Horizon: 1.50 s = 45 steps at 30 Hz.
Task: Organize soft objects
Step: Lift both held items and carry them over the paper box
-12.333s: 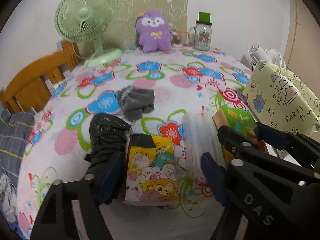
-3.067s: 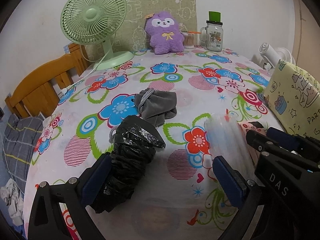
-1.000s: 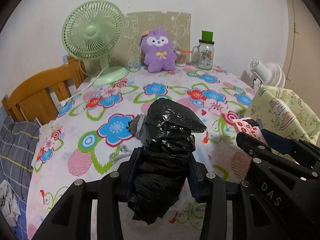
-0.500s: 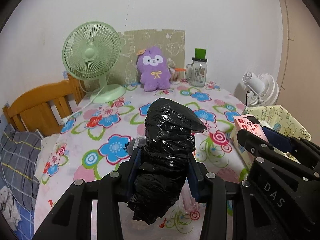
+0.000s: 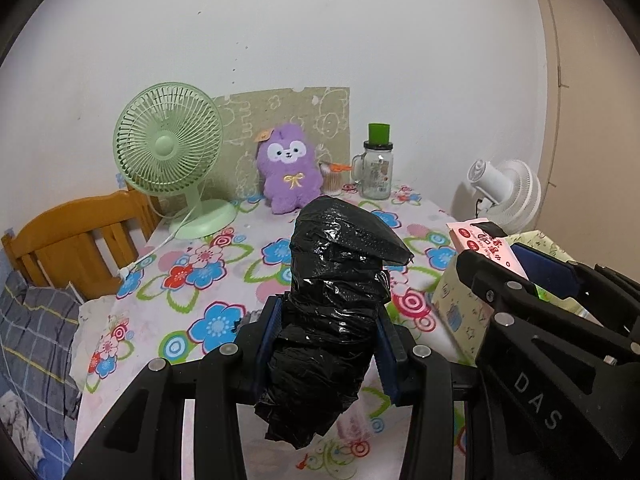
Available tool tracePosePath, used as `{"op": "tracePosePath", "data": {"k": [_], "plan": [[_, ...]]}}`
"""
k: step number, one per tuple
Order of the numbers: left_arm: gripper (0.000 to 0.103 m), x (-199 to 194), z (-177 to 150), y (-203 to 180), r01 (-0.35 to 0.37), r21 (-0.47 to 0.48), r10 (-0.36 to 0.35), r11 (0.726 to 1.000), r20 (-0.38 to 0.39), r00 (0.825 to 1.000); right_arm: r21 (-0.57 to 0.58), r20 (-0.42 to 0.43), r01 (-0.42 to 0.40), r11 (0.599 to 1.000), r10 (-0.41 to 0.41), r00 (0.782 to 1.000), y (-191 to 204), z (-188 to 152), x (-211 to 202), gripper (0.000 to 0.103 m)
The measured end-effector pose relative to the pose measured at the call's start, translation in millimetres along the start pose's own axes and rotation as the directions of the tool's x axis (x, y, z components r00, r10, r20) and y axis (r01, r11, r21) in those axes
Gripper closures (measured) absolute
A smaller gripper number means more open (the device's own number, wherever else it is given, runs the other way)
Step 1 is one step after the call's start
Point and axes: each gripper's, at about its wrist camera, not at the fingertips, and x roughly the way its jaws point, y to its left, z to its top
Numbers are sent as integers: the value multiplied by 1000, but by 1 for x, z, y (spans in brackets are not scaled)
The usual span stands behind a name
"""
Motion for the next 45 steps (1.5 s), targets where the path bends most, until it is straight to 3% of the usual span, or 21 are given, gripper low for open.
{"op": "tracePosePath", "data": {"k": [23, 45], "plan": [[59, 16, 22, -63, 113, 39, -114, 993, 24, 993, 33, 7, 80, 996, -80, 997, -58, 10, -6, 60], [58, 39, 31, -125, 236, 99, -236, 967, -10, 972, 97, -17, 193, 976, -192, 981, -118, 8, 0, 60]]}}
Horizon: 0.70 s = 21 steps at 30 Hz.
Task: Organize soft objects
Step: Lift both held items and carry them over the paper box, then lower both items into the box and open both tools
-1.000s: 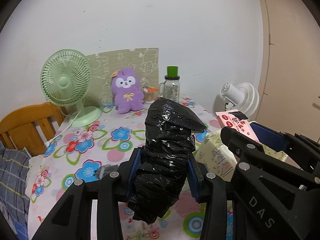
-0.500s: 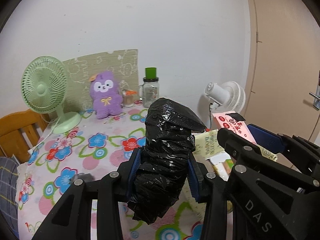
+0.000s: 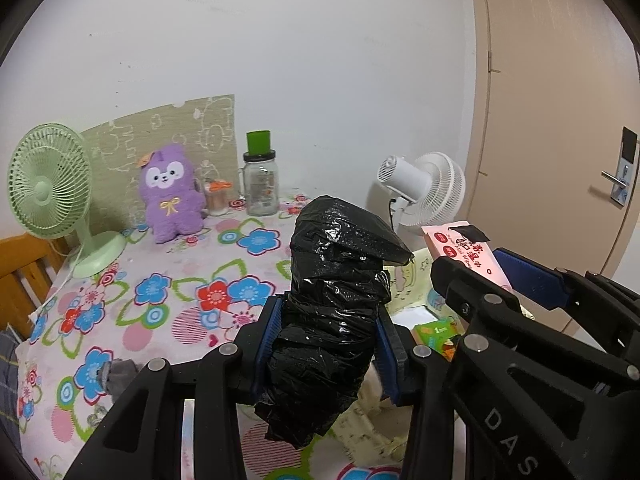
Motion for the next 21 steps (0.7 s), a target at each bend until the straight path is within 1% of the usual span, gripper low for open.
{"op": "tracePosePath", "data": {"k": [8, 14, 16, 18, 20, 21], "plan": [[57, 16, -2, -12, 22, -1, -22, 1000, -36, 999, 25, -30, 26, 999, -26, 999, -15, -5, 13, 60], [54, 33, -7, -21, 32, 17, -31, 999, -80, 996, 33, -68, 34, 999, -32, 997, -24, -11, 26, 60], [50, 36, -9, -22, 32, 16, -30, 999, -91, 995, 35, -86, 30, 999, -27, 996, -24, -13, 32, 60], [41, 39, -11, -22, 31, 16, -29, 999, -104, 994, 34, -92, 19, 999, -16, 996, -24, -15, 35, 60], [26, 40, -11, -21, 27, 22, -24, 999, -107, 994, 26, -100, 5, 1000, -2, 995, -23, -17, 37, 59], [22, 40, -12, -21, 21, 32, -17, 999, -106, 994, 24, -103, 4, 1000, -2, 995, -22, -17, 38, 59]]}}
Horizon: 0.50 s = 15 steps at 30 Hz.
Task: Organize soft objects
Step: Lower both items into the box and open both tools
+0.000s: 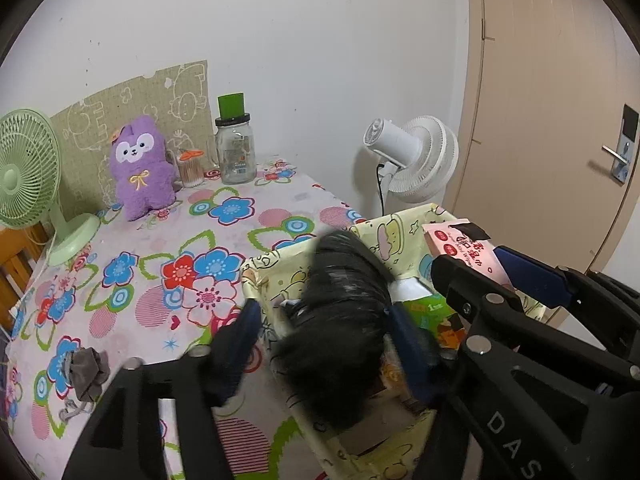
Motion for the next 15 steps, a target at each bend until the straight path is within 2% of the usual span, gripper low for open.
{"op": "tracePosePath", "data": {"k": [1, 3, 4, 5, 7, 15], "plan": [[15, -1, 0, 0, -6, 13, 6, 1000, 3, 1000, -1, -1, 1, 1000, -1, 1000, 1, -1, 0, 58], [11, -3, -2, -1, -20, 36, 20, 999, 17, 1000, 1, -3, -1, 1000, 1, 1000, 1, -2, 1, 43], [8, -4, -2, -1, -26, 46, 25, 999, 24, 999, 5, 1, -2, 1000, 2, 1000, 1, -2, 1, 32], [4, -5, -2, -1, -29, 53, 28, 998, 29, 999, 7, 12, -1, 1000, 0, 1000, 2, -3, -1, 28], [0, -7, -3, 2, -36, 58, 34, 998, 38, 999, 3, 22, 5, 1000, -5, 1000, 4, -3, -2, 26], [0, -13, -7, 13, -56, 50, 55, 997, 32, 998, -21, 22, 1, 1000, 0, 1000, 18, -4, -5, 19]]}}
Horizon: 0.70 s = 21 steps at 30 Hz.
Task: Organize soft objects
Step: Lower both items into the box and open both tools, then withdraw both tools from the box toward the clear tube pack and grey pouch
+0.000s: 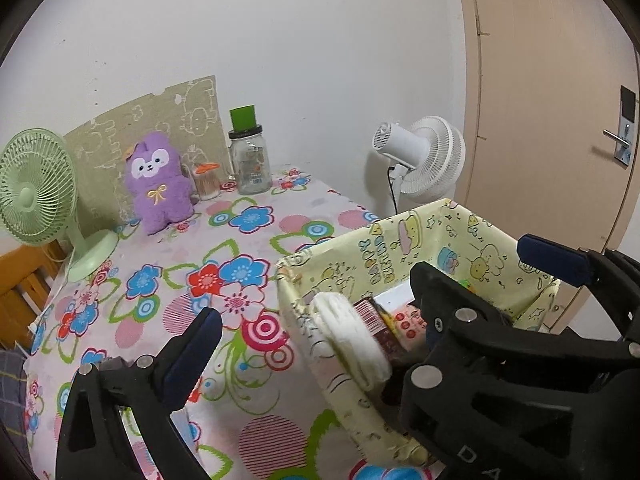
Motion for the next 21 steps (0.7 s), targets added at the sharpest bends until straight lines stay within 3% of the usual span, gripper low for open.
{"op": "tracePosePath", "data": {"k": [21], "plan": [[0, -29, -12, 49, -101, -55, 102, 993, 13, 995, -61, 51, -56, 997, 59, 997, 54, -2, -23, 17]]}}
